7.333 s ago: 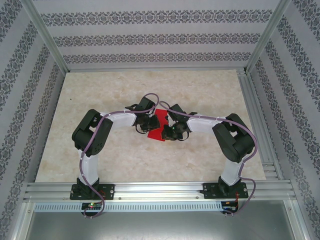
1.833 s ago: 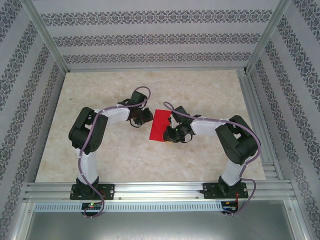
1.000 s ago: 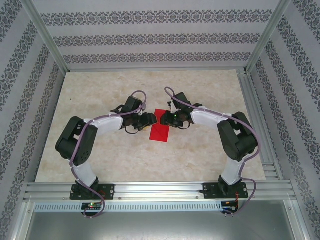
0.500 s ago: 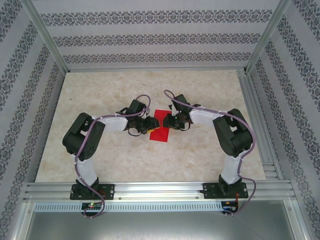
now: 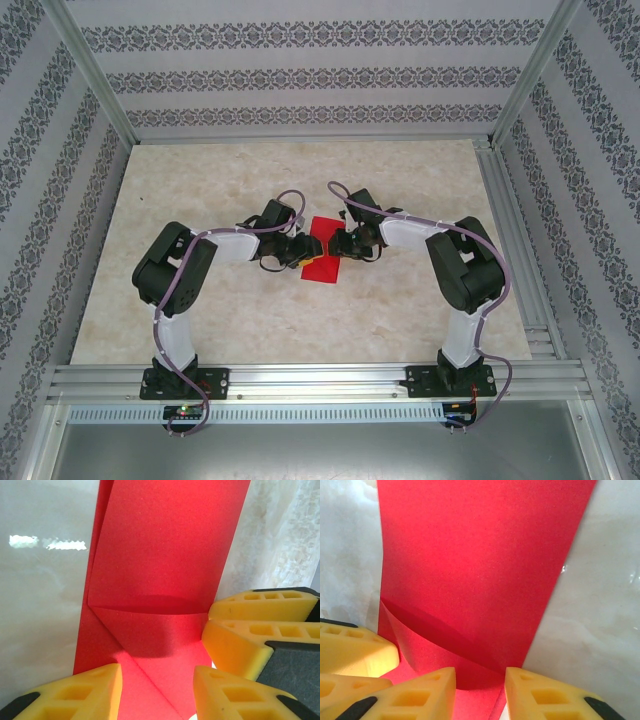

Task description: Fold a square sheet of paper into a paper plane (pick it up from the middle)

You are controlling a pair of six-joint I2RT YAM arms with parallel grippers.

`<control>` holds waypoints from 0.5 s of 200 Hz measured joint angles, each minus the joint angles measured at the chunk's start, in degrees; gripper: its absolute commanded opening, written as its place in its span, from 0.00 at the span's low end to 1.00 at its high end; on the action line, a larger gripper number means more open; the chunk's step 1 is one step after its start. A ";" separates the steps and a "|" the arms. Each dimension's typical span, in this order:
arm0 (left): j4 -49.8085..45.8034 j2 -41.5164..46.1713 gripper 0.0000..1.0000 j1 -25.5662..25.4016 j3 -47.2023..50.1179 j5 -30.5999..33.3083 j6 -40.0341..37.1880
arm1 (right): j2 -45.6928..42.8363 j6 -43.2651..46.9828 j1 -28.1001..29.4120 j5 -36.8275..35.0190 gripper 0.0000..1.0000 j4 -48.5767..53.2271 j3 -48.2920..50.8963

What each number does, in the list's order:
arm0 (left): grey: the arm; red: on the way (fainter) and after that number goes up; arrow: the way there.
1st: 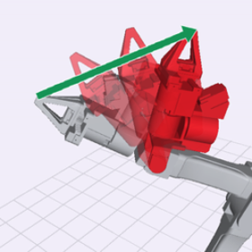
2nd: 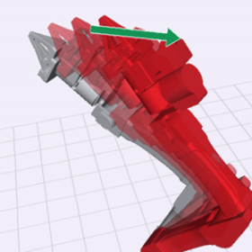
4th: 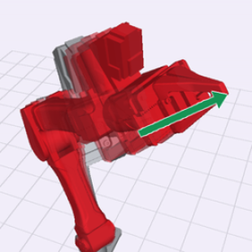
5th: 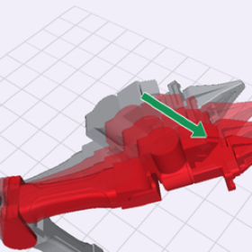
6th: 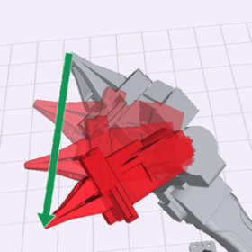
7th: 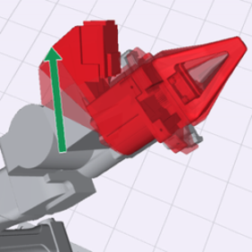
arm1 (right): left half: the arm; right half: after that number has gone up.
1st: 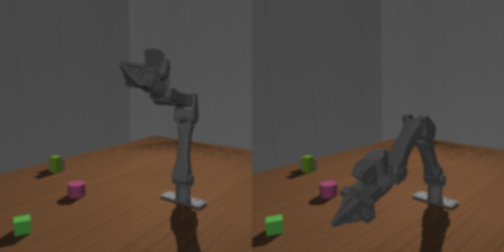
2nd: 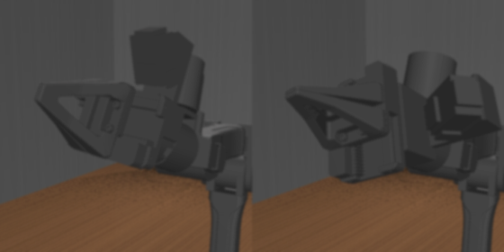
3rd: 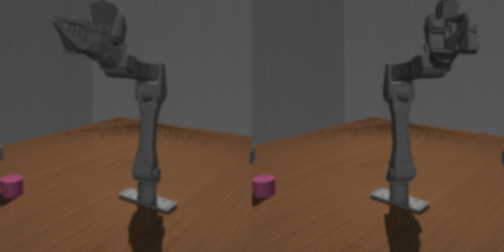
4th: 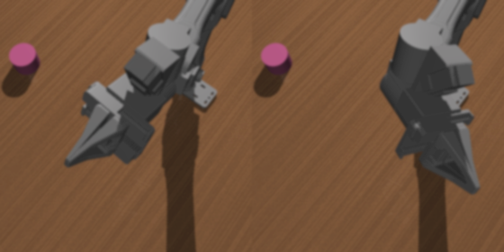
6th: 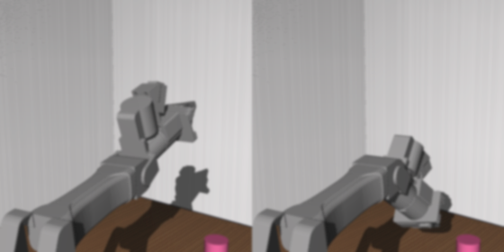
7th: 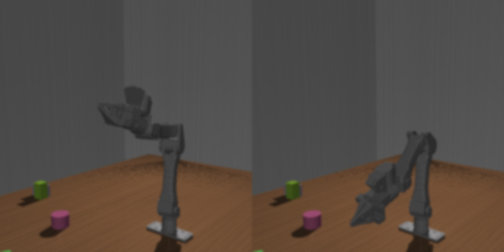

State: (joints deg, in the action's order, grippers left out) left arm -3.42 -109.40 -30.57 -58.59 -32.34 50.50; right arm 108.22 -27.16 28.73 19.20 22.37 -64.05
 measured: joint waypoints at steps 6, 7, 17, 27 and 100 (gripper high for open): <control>0.24 -0.11 0.42 0.00 0.00 -0.15 0.15 | -0.07 0.28 0.00 -0.09 0.36 0.17 -0.04; 0.28 -0.13 0.42 0.00 0.00 -0.20 0.17 | -0.07 0.31 0.00 -0.09 0.36 0.20 -0.07; 0.63 -0.31 0.41 0.00 -0.02 -0.42 0.39 | -0.15 0.63 0.00 -0.22 0.38 0.59 -0.20; 0.90 -0.46 0.40 0.00 -0.11 -0.46 0.61 | -0.26 1.33 0.02 -0.50 0.38 1.05 -0.37; 0.39 -1.25 0.30 0.00 -0.85 0.24 1.03 | -7.91 2.27 0.52 -3.15 0.39 3.54 -0.35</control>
State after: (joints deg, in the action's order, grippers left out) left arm -3.03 -110.65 -30.57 -59.44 -32.10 51.53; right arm 100.31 -24.88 29.26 16.05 25.91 -64.40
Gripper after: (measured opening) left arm 0.307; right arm 0.388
